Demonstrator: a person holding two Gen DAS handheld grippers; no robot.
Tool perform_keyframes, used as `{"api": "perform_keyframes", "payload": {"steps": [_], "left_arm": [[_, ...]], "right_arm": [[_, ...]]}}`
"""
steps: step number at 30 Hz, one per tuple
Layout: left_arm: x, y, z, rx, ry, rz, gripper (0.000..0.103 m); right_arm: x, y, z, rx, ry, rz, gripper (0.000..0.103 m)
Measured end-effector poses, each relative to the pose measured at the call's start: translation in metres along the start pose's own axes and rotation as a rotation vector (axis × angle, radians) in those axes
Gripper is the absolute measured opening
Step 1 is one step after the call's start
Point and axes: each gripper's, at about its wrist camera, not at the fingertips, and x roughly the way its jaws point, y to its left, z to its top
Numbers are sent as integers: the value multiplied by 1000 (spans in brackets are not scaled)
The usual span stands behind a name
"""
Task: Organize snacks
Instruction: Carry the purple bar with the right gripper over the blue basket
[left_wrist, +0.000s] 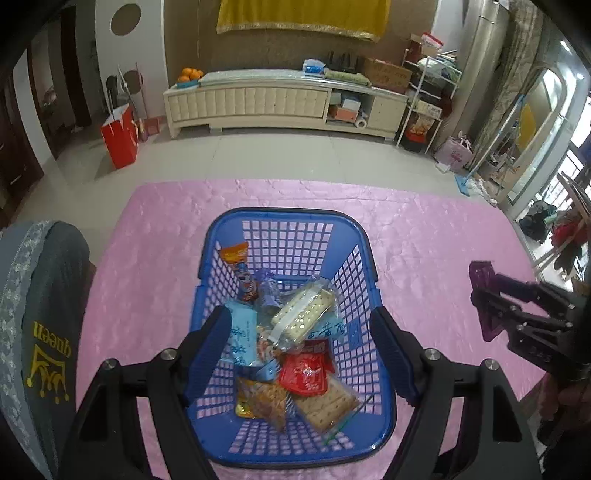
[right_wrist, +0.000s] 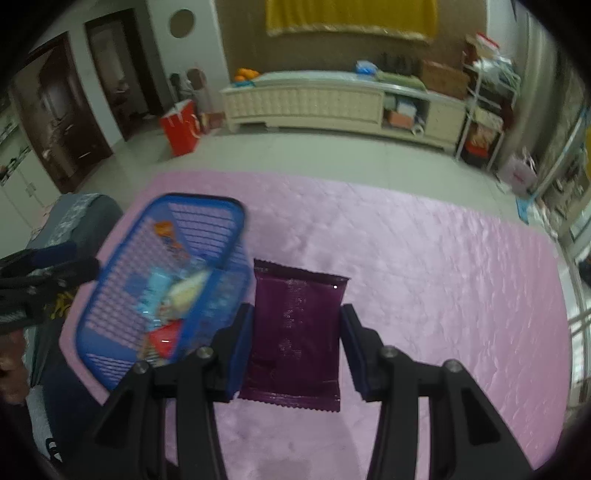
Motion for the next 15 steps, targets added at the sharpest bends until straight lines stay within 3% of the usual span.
{"api": "perform_keyframes", "payload": {"steps": [6,15], "left_arm": [[-23,10,-15,54,-39,17,76],[-36,31,-32,72,-42,12,76]], "right_arm": [[-18,41,-2,-61,-45,32,51],[-11,87,2,-119,-42,73,51]]}}
